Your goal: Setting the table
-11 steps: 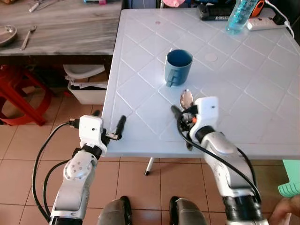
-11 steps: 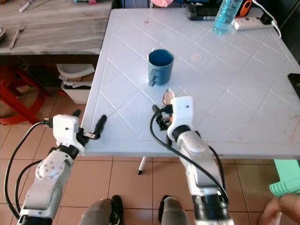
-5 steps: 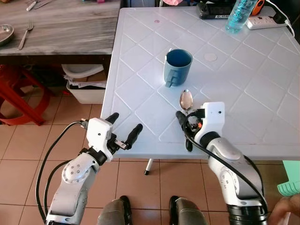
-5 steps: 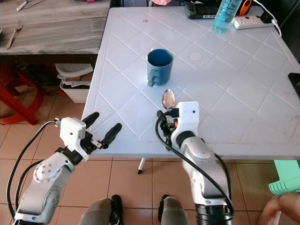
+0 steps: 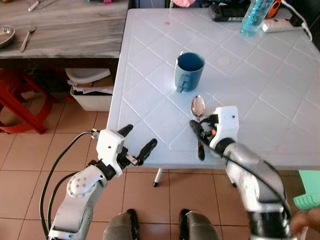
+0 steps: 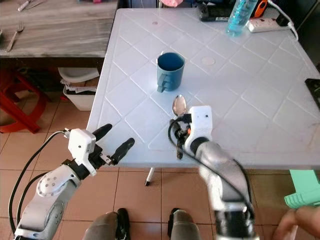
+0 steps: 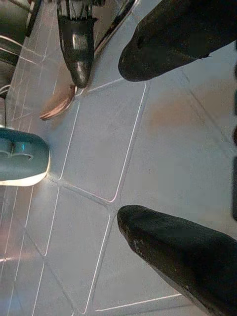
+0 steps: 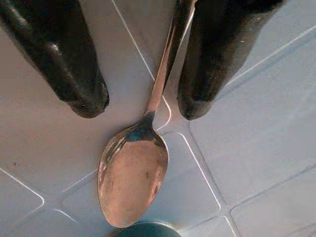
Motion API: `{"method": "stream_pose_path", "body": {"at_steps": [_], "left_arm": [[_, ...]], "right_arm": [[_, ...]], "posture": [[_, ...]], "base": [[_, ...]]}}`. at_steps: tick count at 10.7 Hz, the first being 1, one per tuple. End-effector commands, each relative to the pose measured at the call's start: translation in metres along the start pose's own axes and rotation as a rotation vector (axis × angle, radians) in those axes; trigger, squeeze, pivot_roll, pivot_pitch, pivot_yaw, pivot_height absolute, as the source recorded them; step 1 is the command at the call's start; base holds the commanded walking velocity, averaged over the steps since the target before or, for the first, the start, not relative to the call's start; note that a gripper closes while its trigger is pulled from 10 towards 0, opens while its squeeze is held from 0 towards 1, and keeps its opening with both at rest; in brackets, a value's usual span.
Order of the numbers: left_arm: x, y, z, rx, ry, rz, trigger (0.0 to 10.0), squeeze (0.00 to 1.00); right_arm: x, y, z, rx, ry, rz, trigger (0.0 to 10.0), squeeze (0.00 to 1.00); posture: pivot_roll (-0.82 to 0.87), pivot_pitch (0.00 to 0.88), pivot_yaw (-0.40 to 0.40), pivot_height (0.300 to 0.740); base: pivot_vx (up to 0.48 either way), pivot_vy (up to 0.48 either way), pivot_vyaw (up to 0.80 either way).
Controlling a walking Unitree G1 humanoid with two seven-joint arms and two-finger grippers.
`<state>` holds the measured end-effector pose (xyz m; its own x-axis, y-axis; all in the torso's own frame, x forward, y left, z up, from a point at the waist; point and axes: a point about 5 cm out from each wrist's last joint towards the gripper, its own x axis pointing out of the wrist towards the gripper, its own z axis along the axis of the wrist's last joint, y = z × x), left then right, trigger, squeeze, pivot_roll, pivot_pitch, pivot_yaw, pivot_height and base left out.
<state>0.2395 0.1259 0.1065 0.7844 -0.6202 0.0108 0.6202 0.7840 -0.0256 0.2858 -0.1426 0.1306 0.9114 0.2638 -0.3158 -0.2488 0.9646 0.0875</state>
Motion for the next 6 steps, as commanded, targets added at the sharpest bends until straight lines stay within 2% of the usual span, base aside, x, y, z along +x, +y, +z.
{"method": "stream_pose_path", "body": {"at_steps": [1, 2, 6], "left_arm": [[-0.002, -0.003, 0.000, -0.001, -0.003, -0.019, 10.0, 0.00], [-0.001, -0.005, 0.001, -0.011, -0.010, -0.027, 10.0, 0.00], [-0.005, -0.007, 0.001, -0.016, -0.003, -0.032, 10.0, 0.00]], "right_arm": [[0.000, -0.010, -0.030, 0.042, 0.151, -0.033, 0.0, 0.00], [0.004, -0.012, -0.033, 0.017, 0.170, -0.018, 0.0, 0.00], [0.008, -0.026, -0.045, 0.045, 0.232, -0.035, 0.0, 0.00]], "posture": [[-0.07, 0.197, 0.013, 0.740], [-0.07, 0.202, 0.009, 0.740], [-0.07, 0.208, 0.010, 0.740]], "base": [[0.000, 0.000, 0.00], [0.000, 0.000, 0.00], [0.000, 0.000, 0.00]]}}
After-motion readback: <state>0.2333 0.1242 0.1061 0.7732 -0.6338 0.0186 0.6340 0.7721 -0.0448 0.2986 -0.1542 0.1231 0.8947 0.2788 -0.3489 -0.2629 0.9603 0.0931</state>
